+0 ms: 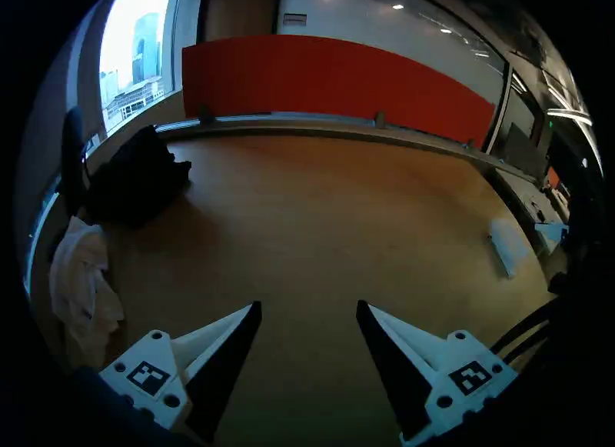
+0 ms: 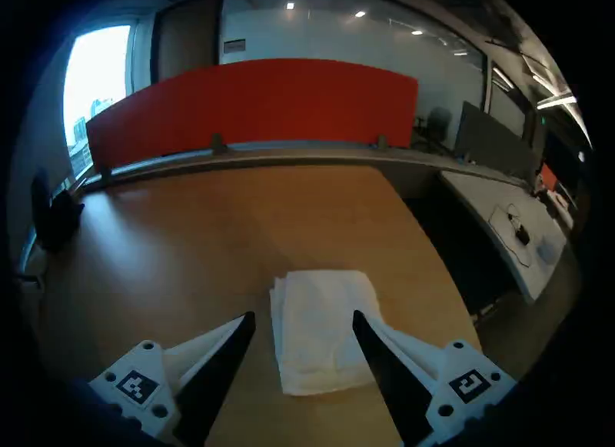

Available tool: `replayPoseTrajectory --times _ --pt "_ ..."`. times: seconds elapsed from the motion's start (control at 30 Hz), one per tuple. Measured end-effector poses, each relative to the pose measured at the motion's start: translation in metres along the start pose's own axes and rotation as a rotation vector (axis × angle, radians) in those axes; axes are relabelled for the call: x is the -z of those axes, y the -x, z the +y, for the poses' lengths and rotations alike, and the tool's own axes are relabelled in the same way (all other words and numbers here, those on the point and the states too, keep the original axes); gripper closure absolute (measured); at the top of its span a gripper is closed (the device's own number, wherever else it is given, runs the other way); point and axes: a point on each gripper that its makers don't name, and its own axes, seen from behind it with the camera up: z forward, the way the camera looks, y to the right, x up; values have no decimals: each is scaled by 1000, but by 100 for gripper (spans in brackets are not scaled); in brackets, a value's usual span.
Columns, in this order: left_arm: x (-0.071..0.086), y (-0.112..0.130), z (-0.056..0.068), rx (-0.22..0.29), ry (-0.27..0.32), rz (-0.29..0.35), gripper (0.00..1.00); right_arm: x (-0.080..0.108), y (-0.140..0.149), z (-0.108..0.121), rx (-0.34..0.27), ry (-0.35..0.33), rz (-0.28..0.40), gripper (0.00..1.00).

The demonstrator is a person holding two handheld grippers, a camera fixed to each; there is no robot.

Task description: Fold towel

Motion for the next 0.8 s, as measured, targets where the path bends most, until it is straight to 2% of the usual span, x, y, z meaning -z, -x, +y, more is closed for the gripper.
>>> replayPoseTrajectory --times 0.3,0.8 --pt "-3 -23 -7 25 -17 63 8 11 -34 -23 18 -26 134 2" --pt "-1 -77 -25 63 -39 216 8 23 -83 -57 62 -50 272 2"
